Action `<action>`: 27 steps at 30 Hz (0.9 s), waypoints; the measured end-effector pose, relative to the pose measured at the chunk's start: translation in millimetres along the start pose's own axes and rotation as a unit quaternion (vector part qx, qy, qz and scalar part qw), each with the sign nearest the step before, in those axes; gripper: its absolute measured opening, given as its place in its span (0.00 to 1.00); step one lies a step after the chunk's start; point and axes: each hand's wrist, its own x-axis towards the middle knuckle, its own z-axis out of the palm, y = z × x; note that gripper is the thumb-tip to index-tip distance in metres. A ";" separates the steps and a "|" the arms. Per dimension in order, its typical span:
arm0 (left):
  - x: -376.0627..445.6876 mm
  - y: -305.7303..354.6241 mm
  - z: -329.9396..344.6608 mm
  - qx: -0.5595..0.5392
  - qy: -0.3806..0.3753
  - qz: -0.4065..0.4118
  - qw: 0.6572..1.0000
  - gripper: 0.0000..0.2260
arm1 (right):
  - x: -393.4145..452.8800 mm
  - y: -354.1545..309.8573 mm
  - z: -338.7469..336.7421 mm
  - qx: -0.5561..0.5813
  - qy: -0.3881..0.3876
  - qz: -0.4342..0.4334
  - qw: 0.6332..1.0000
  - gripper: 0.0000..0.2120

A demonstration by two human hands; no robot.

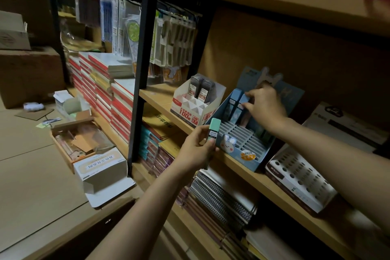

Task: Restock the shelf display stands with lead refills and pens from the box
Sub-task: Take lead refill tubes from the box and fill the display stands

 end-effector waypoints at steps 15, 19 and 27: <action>-18.8 21.6 24.9 0.060 -0.043 0.040 0.996 0.10 | -71.7 -21.5 -49.5 0.367 -0.140 0.008 0.920 0.09; -19.8 18.3 28.5 0.328 0.012 0.187 0.926 0.18 | -48.5 9.1 -79.6 0.343 -0.079 0.047 0.935 0.07; -13.7 -9.1 21.5 0.643 -0.101 0.165 0.741 0.25 | -41.1 40.9 -82.5 0.082 0.050 -0.041 0.995 0.07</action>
